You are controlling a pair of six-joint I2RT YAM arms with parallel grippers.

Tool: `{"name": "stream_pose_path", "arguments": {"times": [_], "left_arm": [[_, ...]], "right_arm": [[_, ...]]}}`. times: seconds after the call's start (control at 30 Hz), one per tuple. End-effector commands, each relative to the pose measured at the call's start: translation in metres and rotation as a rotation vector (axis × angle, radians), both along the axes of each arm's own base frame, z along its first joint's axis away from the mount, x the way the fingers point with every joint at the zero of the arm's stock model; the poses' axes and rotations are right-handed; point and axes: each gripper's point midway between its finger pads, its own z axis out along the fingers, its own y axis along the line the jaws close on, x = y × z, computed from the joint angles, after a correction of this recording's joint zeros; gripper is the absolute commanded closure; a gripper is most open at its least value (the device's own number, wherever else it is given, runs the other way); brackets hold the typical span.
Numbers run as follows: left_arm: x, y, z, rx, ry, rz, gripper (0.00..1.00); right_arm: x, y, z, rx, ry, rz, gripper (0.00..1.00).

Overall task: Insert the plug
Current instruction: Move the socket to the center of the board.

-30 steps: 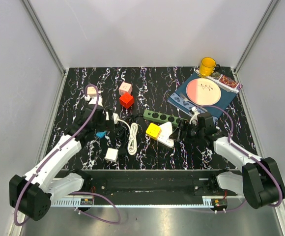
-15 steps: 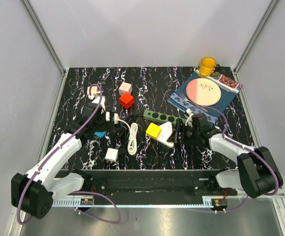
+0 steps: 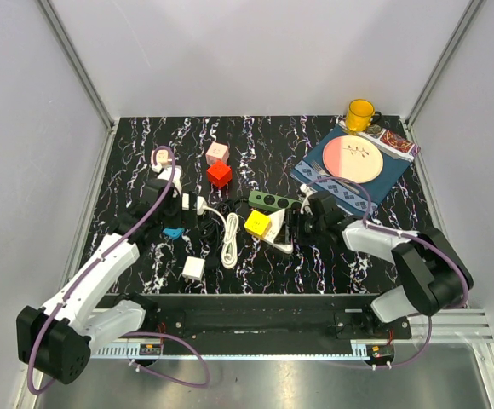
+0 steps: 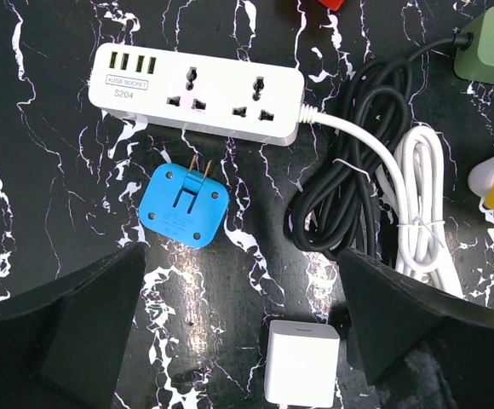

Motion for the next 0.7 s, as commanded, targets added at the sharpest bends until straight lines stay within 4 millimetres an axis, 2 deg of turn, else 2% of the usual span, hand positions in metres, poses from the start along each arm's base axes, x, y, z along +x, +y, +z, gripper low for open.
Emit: {"name": "stream_pose_path", "arguments": {"times": [0.0, 0.13, 0.23, 0.43, 0.5, 0.67], "left_arm": [[0.006, -0.001, 0.014, -0.017, -0.053, -0.005, 0.01], [0.005, -0.001, 0.01, -0.017, -0.042, -0.003, 0.01], [0.005, -0.001, 0.008, -0.015, -0.037, 0.002, 0.01], [0.005, 0.0, 0.006, -0.011, -0.029, 0.007, 0.01], [0.005, 0.0, 0.005, -0.01, -0.026, 0.009, 0.01], [0.005, -0.001, 0.002, -0.008, -0.013, 0.008, 0.01]], "right_arm": [[0.022, 0.031, 0.023, 0.069, -0.092, 0.018, 0.26], [0.021, 0.038, 0.025, 0.094, -0.089, 0.018, 0.26], [0.02, 0.033, 0.035, 0.092, -0.123, 0.007, 0.24], [0.019, 0.004, 0.054, -0.018, -0.221, -0.038, 0.19], [0.018, -0.006, 0.055, -0.056, -0.233, -0.062, 0.15], [0.014, -0.02, 0.059, -0.095, -0.272, -0.078, 0.14]]}}
